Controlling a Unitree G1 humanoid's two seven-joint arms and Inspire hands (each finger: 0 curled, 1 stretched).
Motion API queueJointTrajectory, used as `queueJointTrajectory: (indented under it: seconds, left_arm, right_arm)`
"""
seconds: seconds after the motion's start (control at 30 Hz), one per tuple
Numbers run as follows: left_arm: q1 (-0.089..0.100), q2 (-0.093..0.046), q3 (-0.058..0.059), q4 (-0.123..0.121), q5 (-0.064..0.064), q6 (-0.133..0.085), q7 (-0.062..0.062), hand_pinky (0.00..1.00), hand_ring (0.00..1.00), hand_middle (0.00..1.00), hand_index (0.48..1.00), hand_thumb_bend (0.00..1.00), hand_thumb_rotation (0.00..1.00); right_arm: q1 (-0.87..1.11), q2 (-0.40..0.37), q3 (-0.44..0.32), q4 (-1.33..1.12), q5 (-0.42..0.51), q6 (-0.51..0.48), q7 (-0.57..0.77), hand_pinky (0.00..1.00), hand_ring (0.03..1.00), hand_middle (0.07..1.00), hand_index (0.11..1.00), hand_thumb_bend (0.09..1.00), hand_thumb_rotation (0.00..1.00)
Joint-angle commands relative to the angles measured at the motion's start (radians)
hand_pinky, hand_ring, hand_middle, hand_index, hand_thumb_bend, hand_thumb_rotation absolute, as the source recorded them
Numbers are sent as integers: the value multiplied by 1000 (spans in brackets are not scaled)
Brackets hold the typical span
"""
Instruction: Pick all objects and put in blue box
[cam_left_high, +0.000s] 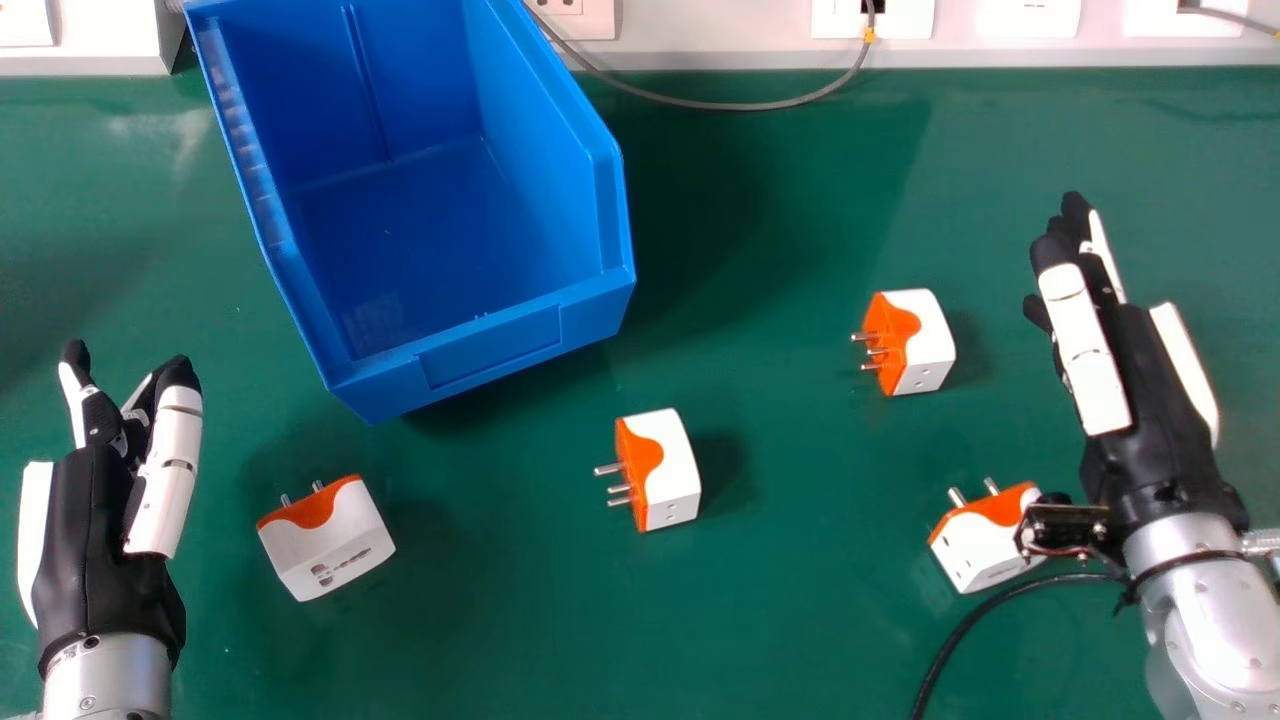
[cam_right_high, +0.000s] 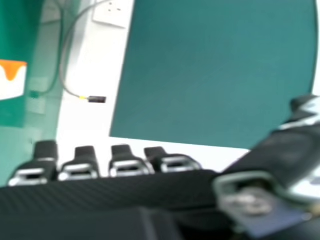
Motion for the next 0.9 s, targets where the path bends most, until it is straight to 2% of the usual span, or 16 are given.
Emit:
queueJointTrajectory:
  seconds: [0.0, 0.2, 0.3, 0.43, 0.5, 0.53, 0.57, 0.6, 0.67, 0.7, 0.73, 0.77, 0.8, 0.87]
  left_arm:
    - [11, 15, 3, -37, 7, -5, -5, 928, 924, 896, 910, 210, 688]
    - [15, 10, 1, -38, 0, -5, -5, 929, 924, 896, 910, 212, 685]
    - [14, 4, 0, -27, 3, -11, 3, 929, 925, 897, 910, 223, 687]
    - [9, -9, -7, -28, 4, -12, 16, 930, 925, 897, 911, 228, 690]
    - [1, -12, -10, -16, 8, -14, 22, 931, 926, 898, 911, 231, 692]
    - [-7, -12, -9, 2, 9, -20, 24, 931, 926, 898, 911, 231, 692]
    - [-13, -13, -10, 14, 11, -23, 27, 931, 926, 898, 911, 232, 693]
    - [-14, -16, -13, 12, 14, -22, 31, 931, 926, 898, 911, 232, 693]
    - [-10, -20, -18, -3, 19, -17, 38, 928, 926, 898, 911, 236, 697]
    - [-11, -20, -18, -2, 20, -17, 40, 926, 927, 898, 911, 238, 698]
    - [-18, -20, -17, 11, 20, -22, 41, 924, 927, 898, 911, 240, 700]
    - [-22, -21, -17, 18, 19, -26, 41, 924, 927, 898, 911, 240, 700]
    - [-26, -22, -18, 24, 19, -28, 42, 922, 927, 898, 911, 246, 703]
    - [-28, -27, -24, 15, 22, -23, 48, 922, 927, 899, 911, 250, 710]
  right_arm:
    - [3, -14, 0, -70, -11, 16, -15, 944, 1000, 1000, 1000, 309, 1000]
    - [40, -18, 8, -163, -44, 110, -23, 935, 1000, 1000, 1000, 298, 1000]
    - [38, -14, 8, -158, -59, 120, -35, 934, 1000, 1000, 1000, 302, 1000]
    - [25, -12, -6, -122, -21, 102, -21, 936, 1000, 1000, 1000, 307, 1000]
    - [21, -13, -9, -117, -18, 102, -23, 946, 1000, 1000, 1000, 309, 956]
    - [19, -14, -8, -117, -22, 107, -26, 946, 1000, 1000, 1000, 309, 956]
    - [16, -15, -7, -117, -27, 110, -28, 957, 1000, 1000, 1000, 310, 917]
    - [12, -19, -6, -113, -35, 114, -31, 957, 1000, 1000, 1000, 310, 917]
    - [9, -26, -2, -116, -51, 130, -37, 973, 1000, 1000, 1000, 335, 798]
    - [9, -29, 0, -116, -58, 131, -37, 978, 1000, 1000, 1000, 353, 746]
    - [6, -35, 2, -112, -65, 124, -37, 983, 1000, 1000, 1000, 368, 703]
    - [5, -43, 5, -114, -75, 118, -37, 983, 1000, 1000, 1000, 368, 703]
    - [3, -48, 7, -114, -82, 114, -37, 989, 1000, 1000, 1000, 399, 635]
    - [-5, -62, 10, -108, -96, 105, -33, 993, 1000, 1000, 1000, 422, 589]
